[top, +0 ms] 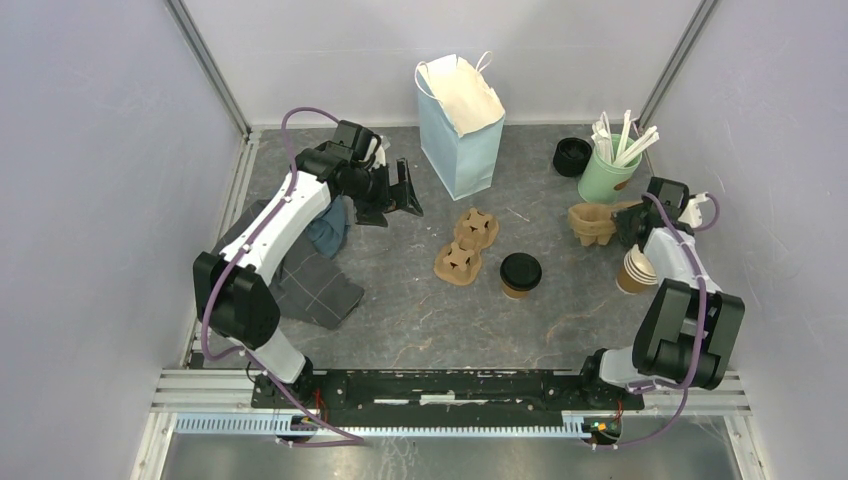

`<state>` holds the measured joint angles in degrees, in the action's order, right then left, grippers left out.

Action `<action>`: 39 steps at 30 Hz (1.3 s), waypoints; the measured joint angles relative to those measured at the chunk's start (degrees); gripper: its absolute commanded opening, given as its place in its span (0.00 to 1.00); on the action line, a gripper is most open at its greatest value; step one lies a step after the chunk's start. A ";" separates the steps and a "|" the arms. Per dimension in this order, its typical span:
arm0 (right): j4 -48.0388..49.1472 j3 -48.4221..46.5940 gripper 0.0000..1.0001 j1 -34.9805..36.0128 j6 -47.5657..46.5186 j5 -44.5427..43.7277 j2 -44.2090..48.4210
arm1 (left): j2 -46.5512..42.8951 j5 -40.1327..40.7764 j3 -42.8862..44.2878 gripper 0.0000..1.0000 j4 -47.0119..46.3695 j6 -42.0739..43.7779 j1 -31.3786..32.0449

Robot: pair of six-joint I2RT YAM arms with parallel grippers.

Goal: Pack the takeout coffee

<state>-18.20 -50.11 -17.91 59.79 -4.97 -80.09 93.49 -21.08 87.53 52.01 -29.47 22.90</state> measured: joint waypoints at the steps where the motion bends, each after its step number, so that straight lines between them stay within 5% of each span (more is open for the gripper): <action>1: 0.96 0.00 0.39 -0.44 -0.31 0.07 -0.31 | 0.00 0.00 0.00 0.99 0.00 0.00 0.00; 16: 4.81 -2.38 0.53 -2.45 -4.39 2.16 -6.75 | 0.00 -0.02 0.00 0.99 0.07 0.00 0.00; 22: 0.37 -2.43 0.77 -2.45 -6.14 0.87 -6.29 | 0.20 -0.17 0.00 0.99 0.09 0.02 0.00; 39: -13.20 -11.56 0.92 2.56 -19.78 0.02 1.42 | 1.01 -0.50 0.00 0.99 0.15 0.02 0.00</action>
<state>-31.40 -61.67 -15.35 40.01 -4.95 -78.67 94.50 -21.58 87.53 52.16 -29.45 22.90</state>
